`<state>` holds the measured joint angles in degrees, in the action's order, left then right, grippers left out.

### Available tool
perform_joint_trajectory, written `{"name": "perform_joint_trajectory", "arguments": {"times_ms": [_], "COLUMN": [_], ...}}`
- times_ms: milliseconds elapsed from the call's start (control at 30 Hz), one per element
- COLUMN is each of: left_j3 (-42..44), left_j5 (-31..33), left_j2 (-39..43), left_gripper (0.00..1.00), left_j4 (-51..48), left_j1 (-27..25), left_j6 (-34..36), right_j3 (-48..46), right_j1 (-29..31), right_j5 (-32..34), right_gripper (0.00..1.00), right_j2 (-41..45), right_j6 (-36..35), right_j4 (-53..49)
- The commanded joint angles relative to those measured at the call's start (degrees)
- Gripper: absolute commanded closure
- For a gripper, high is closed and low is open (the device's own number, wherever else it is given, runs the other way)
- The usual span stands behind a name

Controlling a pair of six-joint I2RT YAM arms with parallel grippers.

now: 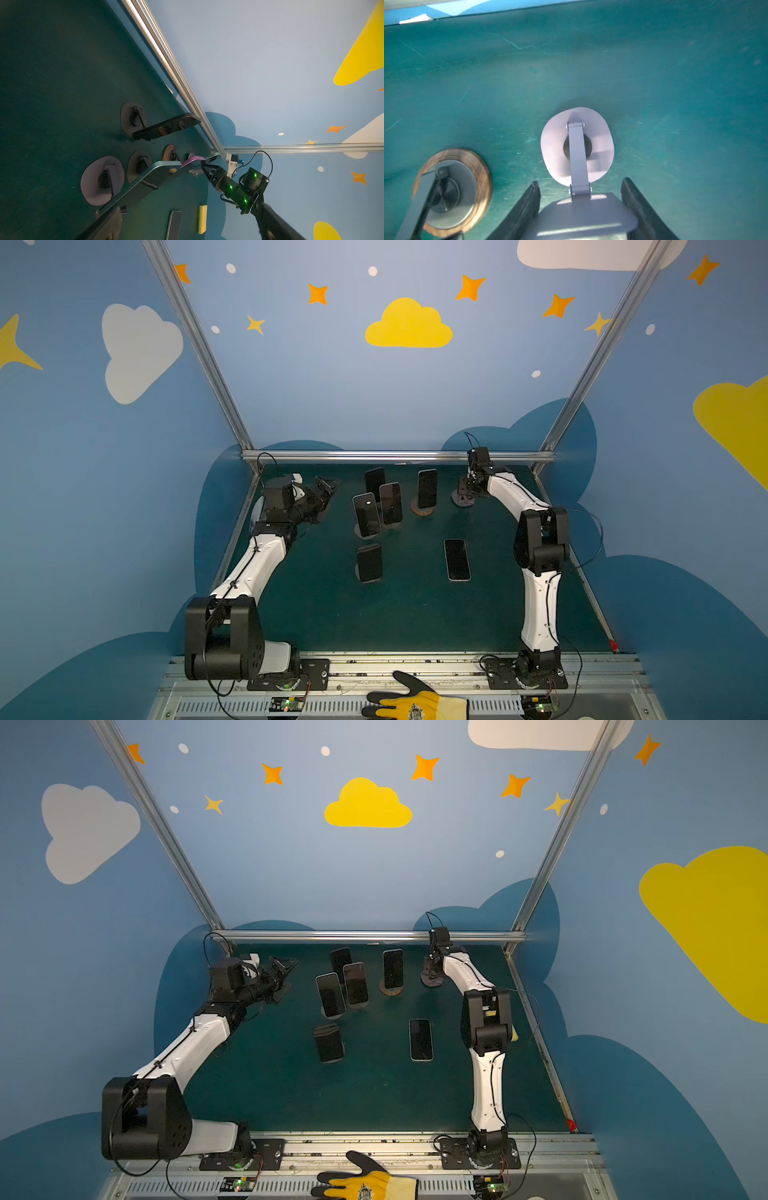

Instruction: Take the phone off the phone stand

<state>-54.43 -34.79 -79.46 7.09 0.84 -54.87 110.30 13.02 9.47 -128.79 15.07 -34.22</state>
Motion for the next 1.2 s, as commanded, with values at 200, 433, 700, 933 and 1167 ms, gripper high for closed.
{"name": "perform_joint_trajectory", "arguments": {"times_ms": [200,433,700,933,1167], "left_j3": [-1.2,-1.3,-1.8,-0.8,-3.1], "left_j5": [-0.8,-0.9,2.2,16.6,25.8], "left_j2": [-0.1,-0.1,1.7,6.7,7.0], "left_gripper": [0.00,0.00,0.00,0.00,0.00], "left_j4": [0.5,0.5,-3.4,-11.3,-19.8], "left_j1": [-0.1,-0.2,-0.1,0.2,0.8], "left_j6": [0.7,0.9,2.9,5.0,5.0], "right_j3": [5.3,7.8,7.6,-13.3,-40.1], "right_j1": [0.7,1.0,1.1,6.7,34.5], "right_j5": [-1.3,-2.3,0.2,-1.0,12.5], "right_gripper": [0.31,0.16,0.15,0.18,0.22], "right_j2": [-2.2,0.8,13.6,34.3,57.0], "right_j6": [5.4,6.8,9.5,12.7,11.6], "right_j4": [-7.0,-10.5,-16.4,-12.6,1.5]}}
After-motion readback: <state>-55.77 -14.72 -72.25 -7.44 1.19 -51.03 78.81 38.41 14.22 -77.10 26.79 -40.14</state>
